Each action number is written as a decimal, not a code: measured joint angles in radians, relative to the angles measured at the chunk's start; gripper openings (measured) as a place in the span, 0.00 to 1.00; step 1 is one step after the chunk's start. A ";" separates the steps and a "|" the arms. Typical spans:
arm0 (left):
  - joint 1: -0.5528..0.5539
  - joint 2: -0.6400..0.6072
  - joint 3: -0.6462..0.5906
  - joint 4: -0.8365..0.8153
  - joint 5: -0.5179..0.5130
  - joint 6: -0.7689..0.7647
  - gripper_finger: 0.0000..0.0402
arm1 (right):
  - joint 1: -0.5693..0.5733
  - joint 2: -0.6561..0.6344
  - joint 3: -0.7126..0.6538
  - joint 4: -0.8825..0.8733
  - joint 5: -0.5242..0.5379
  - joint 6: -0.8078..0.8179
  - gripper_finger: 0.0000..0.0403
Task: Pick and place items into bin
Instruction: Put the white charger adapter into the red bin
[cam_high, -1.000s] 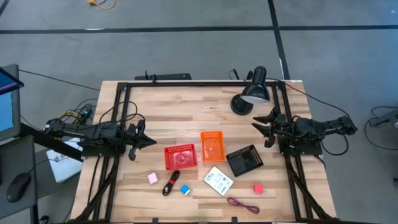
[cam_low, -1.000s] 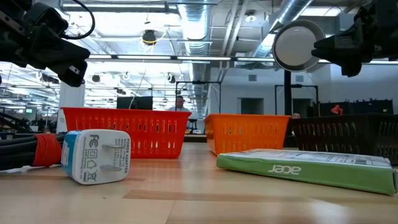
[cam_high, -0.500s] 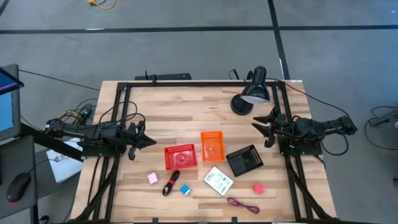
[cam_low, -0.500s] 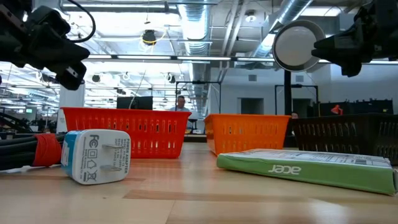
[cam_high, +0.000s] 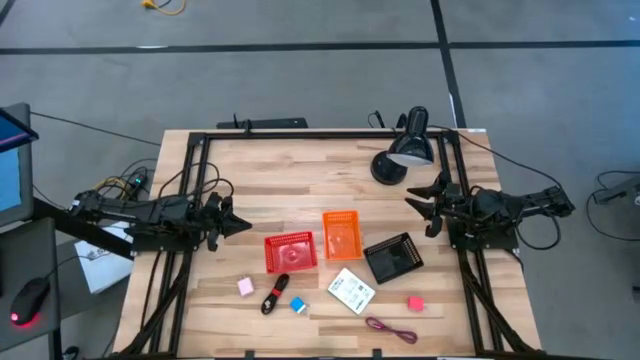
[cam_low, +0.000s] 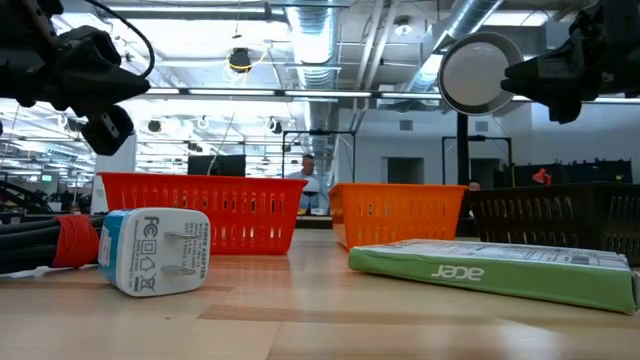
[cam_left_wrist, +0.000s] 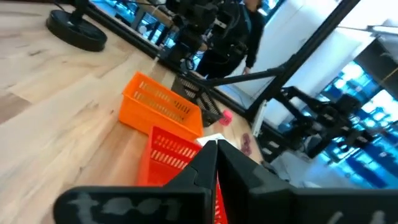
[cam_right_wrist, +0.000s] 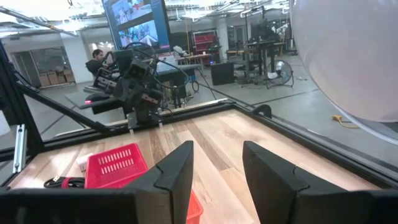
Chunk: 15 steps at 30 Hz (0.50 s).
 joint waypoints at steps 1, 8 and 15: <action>-0.001 0.000 0.002 0.019 0.018 -0.002 0.00 | 0.000 0.000 0.000 0.000 0.000 0.000 0.33; -0.047 0.000 0.205 0.029 0.100 0.237 0.00 | 0.000 0.000 0.000 0.000 0.000 0.000 0.33; -0.100 0.130 0.554 -0.285 0.068 0.487 0.00 | 0.000 0.000 0.000 0.000 0.000 0.000 0.33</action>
